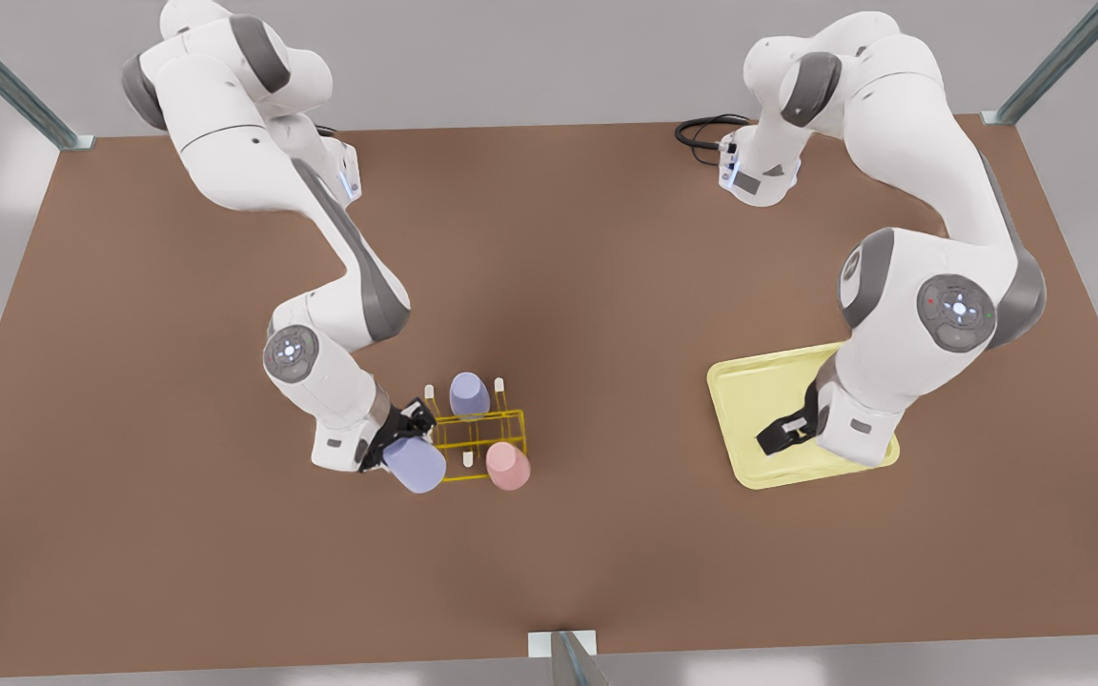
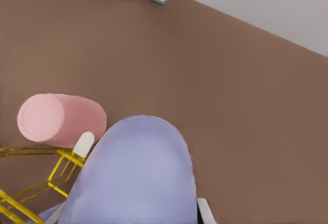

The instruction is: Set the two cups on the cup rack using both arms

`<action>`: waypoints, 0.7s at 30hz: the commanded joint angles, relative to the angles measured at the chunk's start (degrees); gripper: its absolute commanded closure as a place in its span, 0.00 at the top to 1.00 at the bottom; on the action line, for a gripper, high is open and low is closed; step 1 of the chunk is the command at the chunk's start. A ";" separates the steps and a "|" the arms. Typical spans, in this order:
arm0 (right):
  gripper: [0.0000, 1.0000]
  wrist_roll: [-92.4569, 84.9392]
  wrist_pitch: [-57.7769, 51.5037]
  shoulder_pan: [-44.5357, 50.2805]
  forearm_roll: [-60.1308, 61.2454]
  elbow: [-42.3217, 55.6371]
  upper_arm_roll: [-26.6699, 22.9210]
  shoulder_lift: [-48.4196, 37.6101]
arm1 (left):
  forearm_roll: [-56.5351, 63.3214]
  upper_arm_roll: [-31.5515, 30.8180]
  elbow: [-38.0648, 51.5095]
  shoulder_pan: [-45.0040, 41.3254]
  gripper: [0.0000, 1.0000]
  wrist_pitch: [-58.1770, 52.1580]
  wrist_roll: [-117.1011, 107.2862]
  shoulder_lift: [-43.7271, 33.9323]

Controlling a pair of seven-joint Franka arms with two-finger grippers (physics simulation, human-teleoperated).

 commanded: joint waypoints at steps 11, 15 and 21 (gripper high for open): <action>1.00 -0.80 -0.98 0.96 -0.29 -0.53 0.01 1.75 | -2.76 0.75 -28.03 5.31 1.00 -9.22 33.70 -21.00; 1.00 -0.80 -0.89 0.70 -0.29 -0.44 0.01 1.66 | -2.85 0.84 -28.11 5.57 1.00 -9.31 33.70 -20.83; 1.00 13.17 -36.22 0.44 -7.67 9.05 -15.72 -5.37 | -1.36 0.92 -27.94 7.86 1.00 -9.22 46.45 -20.91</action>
